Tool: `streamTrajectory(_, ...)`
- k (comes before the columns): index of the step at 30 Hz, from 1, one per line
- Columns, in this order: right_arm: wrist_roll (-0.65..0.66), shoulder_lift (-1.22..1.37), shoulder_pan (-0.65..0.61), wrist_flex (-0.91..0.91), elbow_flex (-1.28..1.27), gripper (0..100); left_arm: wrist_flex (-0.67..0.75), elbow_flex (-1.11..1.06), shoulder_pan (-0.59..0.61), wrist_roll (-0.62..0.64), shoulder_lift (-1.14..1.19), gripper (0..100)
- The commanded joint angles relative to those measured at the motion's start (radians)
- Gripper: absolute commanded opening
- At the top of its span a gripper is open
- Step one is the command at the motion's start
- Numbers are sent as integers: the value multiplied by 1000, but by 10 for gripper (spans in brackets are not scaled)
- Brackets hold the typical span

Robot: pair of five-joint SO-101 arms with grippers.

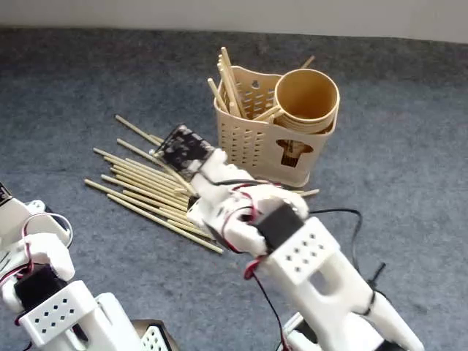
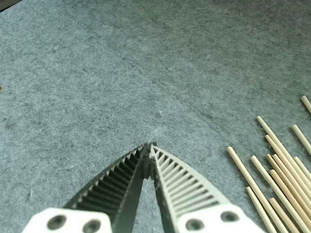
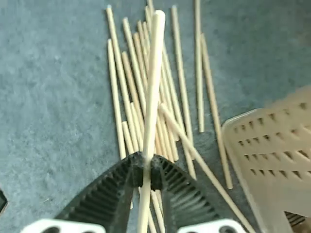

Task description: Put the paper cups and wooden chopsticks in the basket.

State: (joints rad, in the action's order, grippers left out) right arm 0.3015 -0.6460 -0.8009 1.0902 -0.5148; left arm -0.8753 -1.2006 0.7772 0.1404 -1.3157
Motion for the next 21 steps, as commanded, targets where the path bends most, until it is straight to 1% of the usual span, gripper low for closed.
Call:
streamTrajectory(1,0,-163,54,-25,8,4,20,4,-21,9,-12,11)
streamTrajectory(4,0,-225,91,-28,12,4,20,4,-21,9,-12,11)
streamTrajectory(7,0,-277,145,-90,12,4,20,4,-21,9,-12,11)
streamTrajectory(9,-28,-298,180,-134,12,4,20,4,-22,9,-12,11)
streamTrajectory(15,-106,-346,285,-337,12,4,20,4,-22,9,-12,11)
streamTrajectory(21,-118,-354,311,-604,12,4,20,4,-22,9,-12,11)
